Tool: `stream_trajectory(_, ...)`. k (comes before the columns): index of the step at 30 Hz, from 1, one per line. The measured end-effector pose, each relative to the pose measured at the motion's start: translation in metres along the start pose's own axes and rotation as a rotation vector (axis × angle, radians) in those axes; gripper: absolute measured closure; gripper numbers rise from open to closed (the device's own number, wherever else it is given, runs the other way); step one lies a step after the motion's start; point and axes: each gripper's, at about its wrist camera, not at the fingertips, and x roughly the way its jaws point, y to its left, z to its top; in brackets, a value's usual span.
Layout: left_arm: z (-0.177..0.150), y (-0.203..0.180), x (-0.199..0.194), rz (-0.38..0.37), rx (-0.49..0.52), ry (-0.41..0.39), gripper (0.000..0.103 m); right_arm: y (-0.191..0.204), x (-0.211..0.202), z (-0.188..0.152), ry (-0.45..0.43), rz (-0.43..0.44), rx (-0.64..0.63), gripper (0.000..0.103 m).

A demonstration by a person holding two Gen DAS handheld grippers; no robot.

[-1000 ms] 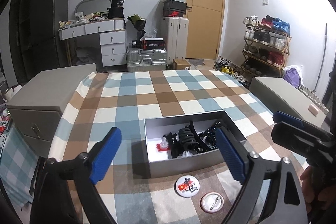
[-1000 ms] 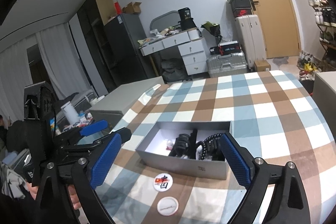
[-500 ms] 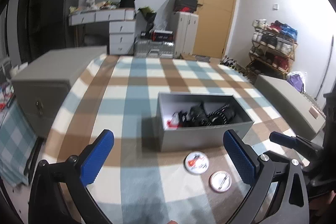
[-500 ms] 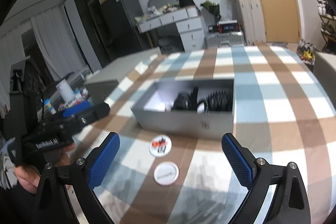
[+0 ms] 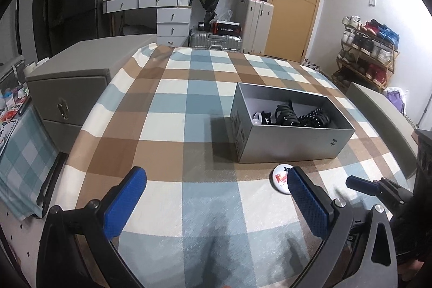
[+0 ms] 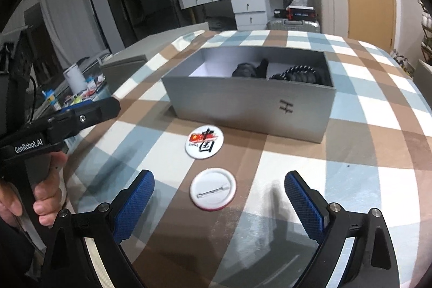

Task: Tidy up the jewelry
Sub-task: 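Withdraw both tools from the box toward the two white badges, then grasp the plain white badge with the right tool while the left tool grasps the CHINA badge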

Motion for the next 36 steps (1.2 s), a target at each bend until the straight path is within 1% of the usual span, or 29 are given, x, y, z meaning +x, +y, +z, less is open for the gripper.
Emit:
stream_trajectory(2,-0.001,0.001,0.001,0.001,0.001,0.003,0.002,0.003,0.002,-0.002,0.004,-0.003,-0.007,0.012)
stream_trajectory(5,-0.002,0.002,0.001,0.003,0.002,0.008,0.002,0.007,0.009,-0.004,0.029,-0.037,-0.041,0.022)
stream_trajectory(6,-0.003,0.003,0.001,0.005,0.002,0.008,0.002,0.011,0.013,-0.005,0.050,-0.059,-0.064,0.024)
stream_trajectory(8,-0.003,0.004,0.002,0.004,0.001,0.007,0.002,0.018,0.015,-0.007,0.054,-0.094,-0.119,0.031)
stream_trajectory(9,-0.003,0.005,0.002,0.005,0.000,0.008,0.002,0.023,0.016,-0.009,0.055,-0.122,-0.150,0.033)
stream_trajectory(10,-0.002,0.004,0.002,0.006,0.000,0.009,0.002,0.026,0.017,-0.010,0.055,-0.137,-0.171,0.038)
stream_trajectory(11,-0.003,0.004,0.002,0.005,0.000,0.011,0.002,0.028,0.016,-0.011,0.047,-0.126,-0.179,0.048)
stream_trajectory(12,-0.003,0.005,0.003,0.004,0.000,0.013,0.002,0.028,0.015,-0.013,0.042,-0.116,-0.183,0.052)
stream_trajectory(13,-0.003,0.005,0.002,0.004,0.001,0.015,0.002,0.029,0.015,-0.013,0.038,-0.118,-0.186,0.062)
stream_trajectory(19,-0.003,0.003,0.002,0.011,0.015,0.020,0.002,0.031,0.014,-0.016,0.028,-0.122,-0.214,0.062)
stream_trajectory(26,0.000,-0.003,0.005,0.007,0.034,0.030,0.002,0.017,0.004,-0.015,0.006,-0.095,-0.139,0.062)
stream_trajectory(32,0.004,-0.011,0.013,-0.022,0.048,0.051,0.002,0.006,-0.010,-0.011,-0.041,-0.085,-0.107,0.062)
stream_trajectory(36,0.005,-0.023,0.020,-0.042,0.077,0.063,0.002,-0.003,-0.021,-0.009,-0.070,-0.086,-0.086,0.062)
